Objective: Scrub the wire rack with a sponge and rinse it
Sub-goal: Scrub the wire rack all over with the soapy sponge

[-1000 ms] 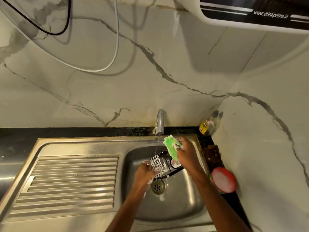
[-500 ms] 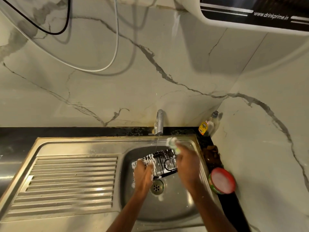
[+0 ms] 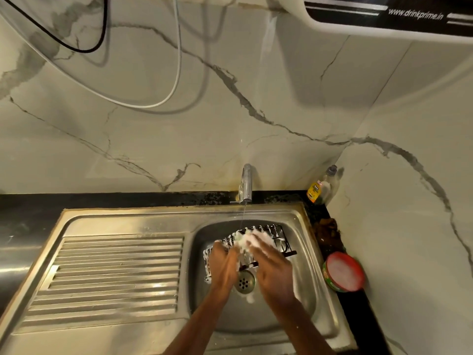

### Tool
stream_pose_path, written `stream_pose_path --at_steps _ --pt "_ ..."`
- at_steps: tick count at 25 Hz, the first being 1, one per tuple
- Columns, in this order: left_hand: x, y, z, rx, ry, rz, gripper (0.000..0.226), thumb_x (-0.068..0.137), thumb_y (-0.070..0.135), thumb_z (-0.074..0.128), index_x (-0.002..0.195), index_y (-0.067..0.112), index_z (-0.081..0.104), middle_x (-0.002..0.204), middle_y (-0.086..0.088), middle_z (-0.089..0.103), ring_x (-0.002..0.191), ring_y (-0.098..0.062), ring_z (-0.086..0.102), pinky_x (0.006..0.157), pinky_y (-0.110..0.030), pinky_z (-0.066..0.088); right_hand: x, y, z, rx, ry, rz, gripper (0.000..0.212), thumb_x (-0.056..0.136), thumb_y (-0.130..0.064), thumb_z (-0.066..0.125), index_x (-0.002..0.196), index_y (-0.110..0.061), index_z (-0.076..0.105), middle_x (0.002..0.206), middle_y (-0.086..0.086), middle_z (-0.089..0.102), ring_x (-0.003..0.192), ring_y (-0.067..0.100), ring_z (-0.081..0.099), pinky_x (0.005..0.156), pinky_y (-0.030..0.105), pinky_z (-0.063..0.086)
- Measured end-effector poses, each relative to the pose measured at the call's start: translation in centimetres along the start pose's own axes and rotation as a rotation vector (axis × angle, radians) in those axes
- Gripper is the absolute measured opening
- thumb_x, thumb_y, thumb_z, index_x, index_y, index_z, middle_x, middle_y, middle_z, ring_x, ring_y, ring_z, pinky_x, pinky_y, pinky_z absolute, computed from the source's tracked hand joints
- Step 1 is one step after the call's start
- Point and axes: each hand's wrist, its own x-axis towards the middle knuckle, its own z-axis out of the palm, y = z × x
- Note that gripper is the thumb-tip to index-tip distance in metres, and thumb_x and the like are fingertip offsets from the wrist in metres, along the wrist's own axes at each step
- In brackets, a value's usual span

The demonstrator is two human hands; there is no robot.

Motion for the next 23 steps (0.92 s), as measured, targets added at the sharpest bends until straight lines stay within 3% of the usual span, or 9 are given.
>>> stream_pose_path --at_steps 3,4,7,11,13,15,17,19,23 --pt "-0.5 0.0 0.3 0.064 0.008 0.057 0.027 0.099 0.028 0.066 0.103 0.003 0.056 0.084 -0.004 0.059 0.072 -0.013 0.055 0.057 -0.022 0.040 0.3 2.5 0.0 0.077 0.097 0.453 0.069 0.067 0.029 0.061 0.122 -0.013 0.066 0.129 -0.006 0.060 0.113 0.018 0.067 0.078 0.039 0.062" --pt "-0.4 0.0 0.3 0.073 0.020 0.058 0.028 0.098 0.029 0.066 0.104 0.003 0.056 0.085 -0.005 0.062 0.072 -0.014 0.057 0.057 -0.024 0.041 0.2 1.8 0.1 0.109 0.117 0.481 0.073 0.064 0.031 0.062 0.123 -0.013 0.064 0.128 -0.005 0.060 0.111 0.019 0.068 0.077 0.039 0.063" --pt "0.0 -0.1 0.1 0.032 0.033 0.024 0.025 0.097 0.027 0.065 0.098 0.003 0.059 0.085 -0.011 0.065 0.074 -0.022 0.061 0.060 -0.030 0.045 -1.2 0.2 -0.4 0.088 0.117 0.242 0.073 0.066 0.030 0.061 0.124 -0.013 0.065 0.125 0.004 0.069 0.108 0.017 0.070 0.079 0.032 0.062" --pt "-0.2 0.6 0.0 0.044 0.047 0.012 0.026 0.096 0.027 0.067 0.097 0.002 0.058 0.083 -0.011 0.065 0.074 -0.022 0.061 0.059 -0.028 0.043 -0.1 3.6 -1.9 0.161 0.157 0.520 0.063 0.077 0.019 0.051 0.129 -0.016 0.057 0.121 0.009 0.070 0.094 0.022 0.075 0.085 0.005 0.049" --pt "0.1 0.9 0.0 0.070 0.075 0.025 0.028 0.094 0.030 0.066 0.093 0.003 0.059 0.082 -0.010 0.065 0.074 -0.024 0.062 0.059 -0.031 0.044 -0.5 0.3 -0.7 0.152 0.114 0.411 0.065 0.075 0.023 0.055 0.129 -0.014 0.062 0.125 0.004 0.068 0.107 0.018 0.071 0.091 0.014 0.052" --pt "0.5 0.7 -0.2 0.069 0.084 0.031 0.031 0.091 0.035 0.064 0.085 0.005 0.059 0.075 -0.007 0.063 0.068 -0.022 0.059 0.057 -0.032 0.044 -1.3 -1.5 -0.4 0.122 0.118 0.278 0.066 0.072 0.023 0.054 0.127 -0.012 0.067 0.127 0.003 0.068 0.114 0.010 0.066 0.094 0.012 0.050" --pt "0.4 0.8 -0.3 0.068 0.066 0.001 0.032 0.091 0.035 0.066 0.089 0.004 0.061 0.073 -0.005 0.063 0.064 -0.019 0.059 0.056 -0.031 0.046 -1.2 0.6 -0.8 0.164 0.103 0.366 0.071 0.074 0.023 0.055 0.131 -0.017 0.062 0.126 0.004 0.069 0.111 0.011 0.068 0.092 0.012 0.051" --pt "0.1 1.3 -0.4 0.049 0.078 -0.005 0.041 0.084 0.046 0.062 0.092 0.005 0.061 0.073 -0.006 0.066 0.063 -0.020 0.061 0.056 -0.035 0.051 -1.0 1.2 -0.8 0.209 0.126 0.504 0.071 0.077 0.022 0.056 0.134 -0.020 0.058 0.125 0.004 0.070 0.104 0.016 0.072 0.088 0.026 0.058" --pt "0.7 2.0 -0.4 0.101 0.079 -0.009 0.042 0.094 0.040 0.067 0.093 -0.001 0.062 0.084 -0.011 0.066 0.073 -0.022 0.059 0.055 -0.026 0.037 -2.7 -2.8 -0.3 0.151 0.091 0.093 0.045 0.086 0.010 0.049 0.123 -0.007 0.070 0.129 0.007 0.067 0.118 0.013 0.065 0.096 0.029 0.055"
